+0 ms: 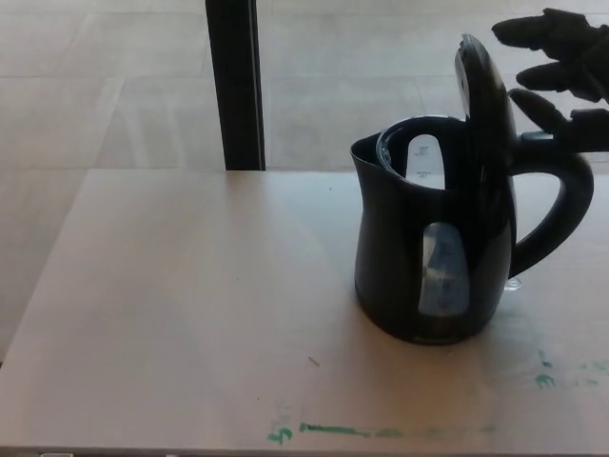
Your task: The robot uses its right hand to push down on the lid of a kettle kept in the middle of the desk to close it
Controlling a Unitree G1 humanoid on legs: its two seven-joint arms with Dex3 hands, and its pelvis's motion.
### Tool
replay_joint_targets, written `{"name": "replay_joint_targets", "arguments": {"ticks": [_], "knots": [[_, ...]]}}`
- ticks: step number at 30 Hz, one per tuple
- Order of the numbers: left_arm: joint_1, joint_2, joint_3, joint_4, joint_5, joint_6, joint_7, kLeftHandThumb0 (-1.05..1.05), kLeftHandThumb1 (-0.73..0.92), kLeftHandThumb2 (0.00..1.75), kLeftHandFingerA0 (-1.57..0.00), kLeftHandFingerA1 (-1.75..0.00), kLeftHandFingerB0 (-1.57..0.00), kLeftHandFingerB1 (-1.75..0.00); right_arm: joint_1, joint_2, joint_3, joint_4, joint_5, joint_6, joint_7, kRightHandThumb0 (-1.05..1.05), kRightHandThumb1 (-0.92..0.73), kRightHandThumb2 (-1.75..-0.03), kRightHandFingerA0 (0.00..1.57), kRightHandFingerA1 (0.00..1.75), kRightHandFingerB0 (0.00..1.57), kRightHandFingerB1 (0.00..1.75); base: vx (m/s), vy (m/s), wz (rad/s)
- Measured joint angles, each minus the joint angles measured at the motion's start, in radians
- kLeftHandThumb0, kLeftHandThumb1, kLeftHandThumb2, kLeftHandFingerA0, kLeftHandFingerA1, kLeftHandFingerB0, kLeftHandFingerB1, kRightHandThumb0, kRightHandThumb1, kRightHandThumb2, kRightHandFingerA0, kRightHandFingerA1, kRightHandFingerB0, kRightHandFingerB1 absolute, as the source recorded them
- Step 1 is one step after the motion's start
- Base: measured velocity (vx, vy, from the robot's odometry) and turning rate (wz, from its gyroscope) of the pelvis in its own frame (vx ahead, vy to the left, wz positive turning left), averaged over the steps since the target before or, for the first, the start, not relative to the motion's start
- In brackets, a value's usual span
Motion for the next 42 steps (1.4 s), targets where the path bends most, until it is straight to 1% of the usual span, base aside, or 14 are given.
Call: {"name": "replay_joint_targets", "arguments": {"ticks": [6,7,8,14,15,16,17,19,20,21,23,24,25,42], "knots": [[0.001,0.003,0.003,0.013,-0.001,0.0,-0.003,-0.68,0.67,0.6,-0.52,-0.53,-0.36,-0.36,-0.036,0.027,0.093,0.07,-0.082,-0.07,0.0,-0.89,-0.85,-0.67,0.26,0.42,0.21,0.3,0.0,0.0,0.0],[0.002,0.003,0.003,0.012,-0.001,0.0,-0.005,-0.7,0.55,0.93,-0.44,-0.59,-0.26,-0.47,-0.039,0.028,0.111,0.074,-0.098,-0.08,0.0,-0.91,-0.85,-0.67,0.25,0.4,0.21,0.29,0.0,0.0,0.0],[0.003,0.003,0.002,0.012,-0.001,0.0,-0.007,-0.68,0.68,0.61,-0.5,-0.49,-0.36,-0.35,-0.041,0.029,0.127,0.076,-0.111,-0.087,0.0,-0.92,-0.84,-0.67,0.26,0.44,0.22,0.3,0.0,0.0,0.0],[0.004,0.006,0.0,0.022,0.0,0.0,-0.008,-0.66,0.67,0.6,-0.49,-0.51,-0.33,-0.36,-0.065,0.036,0.214,0.076,-0.198,-0.095,0.011,-0.89,-0.85,-0.67,0.2,0.45,0.15,0.32,0.0,0.0,0.0],[0.004,0.007,0.0,0.022,0.0,0.0,-0.008,-0.65,0.68,0.61,-0.49,-0.5,-0.34,-0.35,-0.07,0.036,0.226,0.073,-0.213,-0.095,0.015,-0.87,-0.66,-1.04,0.16,0.51,0.09,0.43,0.0,0.0,0.0],[0.005,0.007,0.0,0.022,0.0,0.0,-0.008,-0.67,0.54,0.91,-0.45,-0.6,-0.25,-0.47,-0.079,0.034,0.243,0.07,-0.227,-0.095,0.021,-0.88,-0.84,-0.66,0.25,0.44,0.19,0.3,0.0,0.0,0.0],[0.004,0.007,0.0,0.022,0.0,0.0,-0.008,-0.64,0.68,0.61,-0.49,-0.51,-0.33,-0.35,-0.087,0.032,0.257,0.069,-0.243,-0.094,0.027,-0.86,-0.82,-0.65,0.28,0.46,0.21,0.31,0.0,0.0,0.0],[0.004,0.007,0.001,0.022,0.0,0.0,-0.008,-0.64,0.68,0.61,-0.49,-0.51,-0.33,-0.35,-0.101,0.028,0.286,0.068,-0.273,-0.095,0.031,-0.86,-0.82,-0.65,0.28,0.46,0.21,0.31,0.0,0.0,0.0],[0.004,0.008,0.001,0.022,0.0,0.0,-0.008,-0.66,0.68,0.61,-0.5,-0.52,-0.33,-0.35,-0.106,0.028,0.299,0.068,-0.287,-0.096,0.032,-0.82,-0.64,-1.02,0.23,0.51,0.13,0.42,0.0,0.0,0.0],[0.004,0.008,0.001,0.022,0.0,0.0,-0.008,-0.67,0.68,0.61,-0.5,-0.51,-0.32,-0.35,-0.114,0.025,0.313,0.067,-0.3,-0.096,0.034,-0.83,-0.81,-0.65,0.3,0.4,0.22,0.29,0.0,0.0,0.0],[0.003,0.008,0.0,0.022,0.001,0.0,-0.008,-0.68,0.55,0.92,-0.45,-0.6,-0.23,-0.47,-0.129,0.019,0.342,0.065,-0.326,-0.096,0.038,-0.82,-0.63,-1.01,0.24,0.51,0.18,0.44,0.0,0.0,0.0],[0.003,0.008,-0.001,0.022,0.001,0.0,-0.008,-0.67,0.69,0.61,-0.51,-0.5,-0.32,-0.35,-0.135,0.016,0.357,0.065,-0.339,-0.096,0.04,-0.82,-0.78,-0.65,0.32,0.42,0.28,0.31,0.0,0.0,0.0],[0.002,0.008,-0.001,0.022,0.001,0.0,-0.008,-0.66,0.56,0.92,-0.45,-0.6,-0.23,-0.47,-0.14,0.015,0.368,0.064,-0.35,-0.096,0.041,-0.87,-0.65,-0.77,0.33,0.47,0.28,0.37,0.0,0.0,0.0],[-0.028,0.009,-0.018,0.031,0.004,0.0,-0.001,-0.66,0.68,0.6,-0.48,-0.5,-0.34,-0.36,-0.181,0.036,0.543,0.113,-0.555,-0.084,-0.01,-0.82,-0.81,-0.65,0.28,0.51,0.26,0.33,0.0,0.0,0.0]]}}
